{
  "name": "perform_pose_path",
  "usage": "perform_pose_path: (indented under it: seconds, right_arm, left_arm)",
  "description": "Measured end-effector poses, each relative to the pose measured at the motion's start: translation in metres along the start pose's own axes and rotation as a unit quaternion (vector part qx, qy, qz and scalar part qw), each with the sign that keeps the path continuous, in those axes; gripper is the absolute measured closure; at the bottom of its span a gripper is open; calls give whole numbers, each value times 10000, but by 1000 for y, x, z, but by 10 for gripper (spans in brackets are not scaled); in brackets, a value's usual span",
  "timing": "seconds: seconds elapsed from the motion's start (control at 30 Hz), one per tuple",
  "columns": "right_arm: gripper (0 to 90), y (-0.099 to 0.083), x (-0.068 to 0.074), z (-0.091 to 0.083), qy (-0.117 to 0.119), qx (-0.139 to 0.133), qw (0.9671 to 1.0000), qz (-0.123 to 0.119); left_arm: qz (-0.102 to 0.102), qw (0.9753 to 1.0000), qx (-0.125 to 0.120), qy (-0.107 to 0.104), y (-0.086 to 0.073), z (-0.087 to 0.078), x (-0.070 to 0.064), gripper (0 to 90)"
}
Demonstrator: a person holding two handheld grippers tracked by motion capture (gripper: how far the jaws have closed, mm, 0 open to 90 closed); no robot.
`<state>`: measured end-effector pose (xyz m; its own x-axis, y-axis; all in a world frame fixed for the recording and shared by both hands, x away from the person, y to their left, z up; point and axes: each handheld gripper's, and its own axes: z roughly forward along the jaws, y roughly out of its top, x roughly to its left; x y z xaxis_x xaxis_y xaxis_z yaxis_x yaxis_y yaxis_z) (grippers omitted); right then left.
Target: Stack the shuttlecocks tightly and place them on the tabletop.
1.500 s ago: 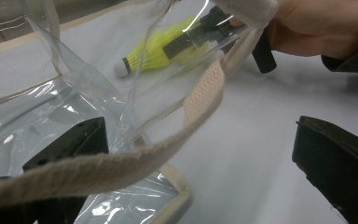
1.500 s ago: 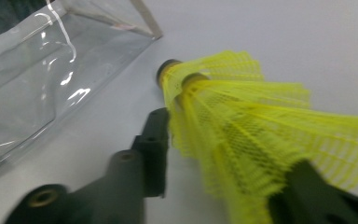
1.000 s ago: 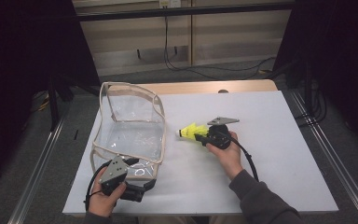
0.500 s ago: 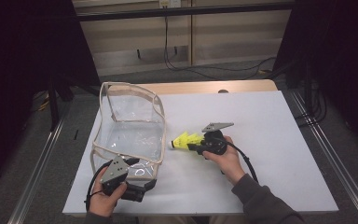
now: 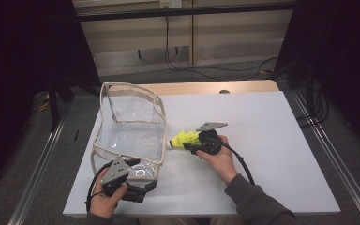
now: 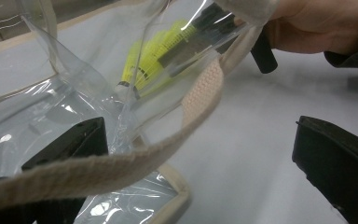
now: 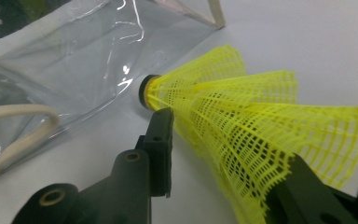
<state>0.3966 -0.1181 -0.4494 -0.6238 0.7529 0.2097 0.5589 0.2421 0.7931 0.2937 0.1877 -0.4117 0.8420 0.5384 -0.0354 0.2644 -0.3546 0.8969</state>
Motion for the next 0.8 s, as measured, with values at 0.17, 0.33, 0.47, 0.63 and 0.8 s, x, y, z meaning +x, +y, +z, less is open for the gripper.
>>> perform_pose_path:
  seconds: [0.17, 0.33, 0.47, 0.63, 0.8]
  right_arm:
    - [773, 4, 1, 2, -209, 22, 9997, -133]
    - [784, 6, 2, 3, -243, 51, 9994, -247]
    - [789, 6, 2, 1, -189, 79, 9993, -313]
    - [804, 7, 1, -4, -87, 62, 9996, -275]
    - [804, 6, -5, -10, -22, 17, 9998, -174]
  left_arm:
    - [26, 10000, 13, -7, 0, 0, 1, 35]
    - [18, 10000, 0, -8, 0, -1, 1, 38]
    - [25, 10000, 16, -11, 0, 0, 1, 38]
    - [33, 10000, 10, -3, 0, -1, 1, 39]
    - [-3, 10000, 11, -18, 0, 0, 1, 37]
